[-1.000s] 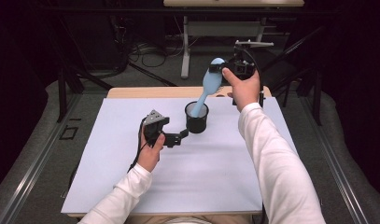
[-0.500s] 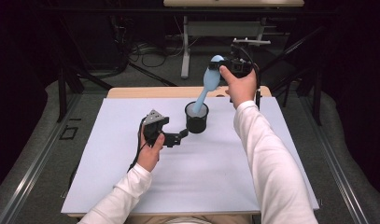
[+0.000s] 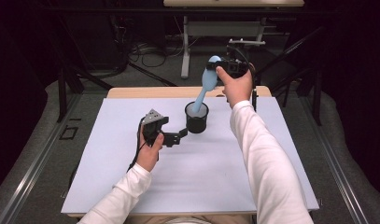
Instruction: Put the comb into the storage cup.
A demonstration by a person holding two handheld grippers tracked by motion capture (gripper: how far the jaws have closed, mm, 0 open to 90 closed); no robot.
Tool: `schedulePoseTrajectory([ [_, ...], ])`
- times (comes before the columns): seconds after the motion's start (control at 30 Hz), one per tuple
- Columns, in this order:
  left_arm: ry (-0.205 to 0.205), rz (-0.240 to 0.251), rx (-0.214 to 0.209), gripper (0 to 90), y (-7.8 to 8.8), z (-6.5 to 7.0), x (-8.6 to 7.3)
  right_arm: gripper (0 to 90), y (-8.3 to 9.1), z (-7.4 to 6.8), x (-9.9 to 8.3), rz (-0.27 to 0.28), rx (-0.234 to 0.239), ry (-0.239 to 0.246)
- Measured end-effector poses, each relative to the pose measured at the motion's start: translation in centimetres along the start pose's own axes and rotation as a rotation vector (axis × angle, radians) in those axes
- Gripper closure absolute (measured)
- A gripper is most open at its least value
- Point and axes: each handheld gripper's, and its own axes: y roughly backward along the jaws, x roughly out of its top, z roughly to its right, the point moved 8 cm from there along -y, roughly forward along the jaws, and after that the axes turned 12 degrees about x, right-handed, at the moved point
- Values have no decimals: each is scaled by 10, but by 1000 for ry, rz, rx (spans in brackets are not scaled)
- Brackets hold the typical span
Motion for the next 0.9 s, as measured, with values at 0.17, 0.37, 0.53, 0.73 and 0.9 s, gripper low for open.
schedulePoseTrajectory([
  [0.17,1,1,2,11,0,-1,0,502,-3,-2,-1,-1,-4,9],
  [0.37,2,1,2,11,0,0,0,502,-7,-3,-4,-10,-11,27],
  [0.53,5,3,5,11,0,-1,1,501,-9,-4,-6,-15,-14,34],
  [0.73,7,2,1,11,1,-1,1,502,-12,-5,-7,-16,-13,31],
  [0.9,10,3,-3,11,1,-1,1,501,-14,-4,-9,-16,-13,29],
])
